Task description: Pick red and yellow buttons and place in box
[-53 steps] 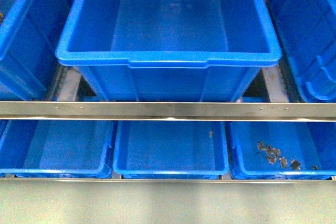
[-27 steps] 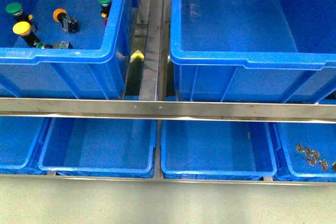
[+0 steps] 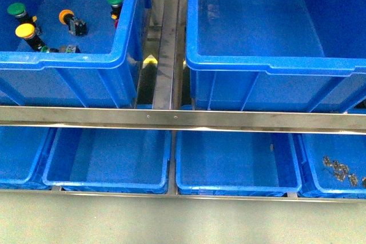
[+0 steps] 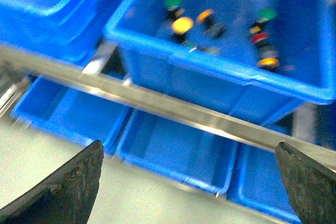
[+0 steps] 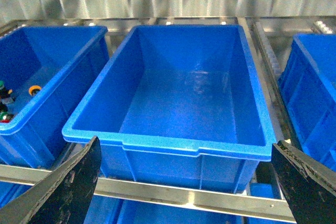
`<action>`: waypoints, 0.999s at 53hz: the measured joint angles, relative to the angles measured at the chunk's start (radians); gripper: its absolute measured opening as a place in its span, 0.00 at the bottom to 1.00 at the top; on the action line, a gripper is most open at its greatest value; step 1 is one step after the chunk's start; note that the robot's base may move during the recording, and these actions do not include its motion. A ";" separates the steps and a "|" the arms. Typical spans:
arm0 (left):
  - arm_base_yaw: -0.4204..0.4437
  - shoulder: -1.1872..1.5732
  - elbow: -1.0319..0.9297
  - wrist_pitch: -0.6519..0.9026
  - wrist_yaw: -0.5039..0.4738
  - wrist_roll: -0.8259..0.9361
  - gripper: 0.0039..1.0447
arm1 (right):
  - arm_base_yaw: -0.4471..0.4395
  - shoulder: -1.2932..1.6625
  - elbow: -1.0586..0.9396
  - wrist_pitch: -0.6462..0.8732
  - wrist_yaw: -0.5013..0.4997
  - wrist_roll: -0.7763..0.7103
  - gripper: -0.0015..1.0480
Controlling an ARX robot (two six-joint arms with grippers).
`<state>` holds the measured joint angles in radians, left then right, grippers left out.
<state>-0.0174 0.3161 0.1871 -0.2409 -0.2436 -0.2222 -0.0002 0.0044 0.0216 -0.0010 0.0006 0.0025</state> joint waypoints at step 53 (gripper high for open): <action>0.081 1.865 1.307 0.294 -0.090 -0.267 0.93 | 0.000 0.000 0.000 0.000 0.000 0.000 0.94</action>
<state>0.0635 2.1807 1.4940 0.0528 -0.3336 -0.4896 -0.0002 0.0044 0.0216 -0.0010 0.0002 0.0025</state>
